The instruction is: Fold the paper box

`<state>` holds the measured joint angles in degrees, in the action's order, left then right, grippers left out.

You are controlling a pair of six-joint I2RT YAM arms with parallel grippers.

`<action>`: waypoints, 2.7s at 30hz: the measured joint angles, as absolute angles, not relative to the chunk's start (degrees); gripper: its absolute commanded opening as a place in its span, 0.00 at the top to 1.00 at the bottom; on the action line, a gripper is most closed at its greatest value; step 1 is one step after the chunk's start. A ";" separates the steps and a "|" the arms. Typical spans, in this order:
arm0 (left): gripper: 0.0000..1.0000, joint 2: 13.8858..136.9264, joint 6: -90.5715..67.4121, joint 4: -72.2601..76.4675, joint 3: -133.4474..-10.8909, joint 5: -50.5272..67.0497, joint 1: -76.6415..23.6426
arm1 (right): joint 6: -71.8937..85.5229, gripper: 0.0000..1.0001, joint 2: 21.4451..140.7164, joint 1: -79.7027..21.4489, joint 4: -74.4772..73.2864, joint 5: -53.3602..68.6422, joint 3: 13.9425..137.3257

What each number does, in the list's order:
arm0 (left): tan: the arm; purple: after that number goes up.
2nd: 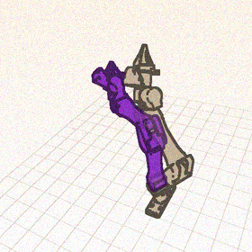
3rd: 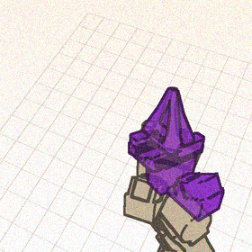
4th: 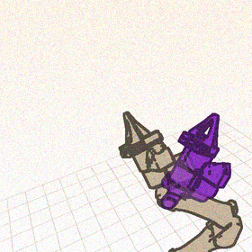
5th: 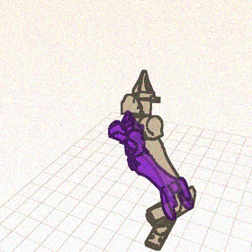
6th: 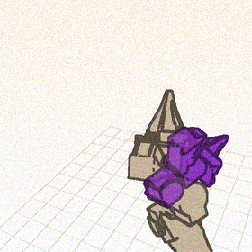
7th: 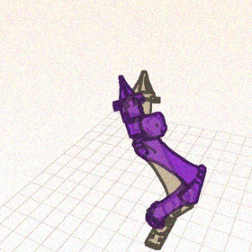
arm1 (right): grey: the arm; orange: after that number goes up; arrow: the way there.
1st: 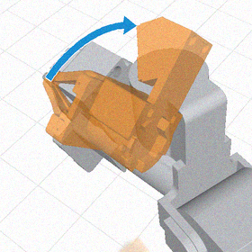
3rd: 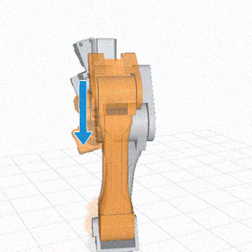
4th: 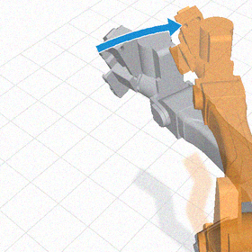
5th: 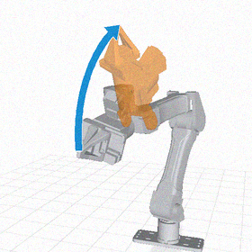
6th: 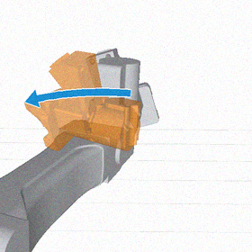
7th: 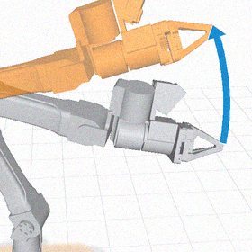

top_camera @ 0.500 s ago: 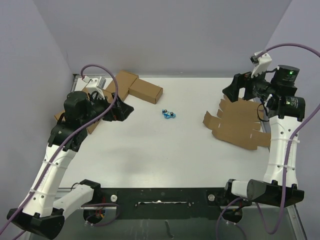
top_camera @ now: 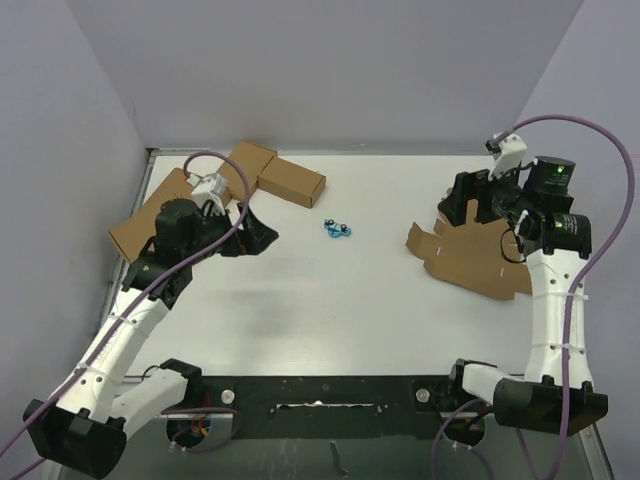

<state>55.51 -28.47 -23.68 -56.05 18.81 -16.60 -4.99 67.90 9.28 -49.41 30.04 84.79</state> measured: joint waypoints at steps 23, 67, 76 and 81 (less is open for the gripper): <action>0.26 101.47 -41.76 18.44 -58.33 10.98 -49.74 | -8.60 0.02 61.91 18.35 -30.00 49.10 54.59; 1.00 145.14 -42.57 -0.84 -116.22 -1.30 -52.10 | -7.68 0.02 61.76 18.33 -26.20 48.47 54.57; 1.00 114.89 -42.44 11.42 -72.40 -15.73 -53.87 | -7.70 0.02 61.73 17.85 -26.17 48.53 54.54; 1.00 95.81 -43.90 15.42 -52.95 -25.65 -55.51 | -7.68 0.02 61.73 17.15 -26.17 48.71 54.43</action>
<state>95.81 -43.90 15.42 -52.95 -25.65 -55.51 -7.68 61.73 17.15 -26.17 48.71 54.43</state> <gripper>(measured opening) 0.016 0.980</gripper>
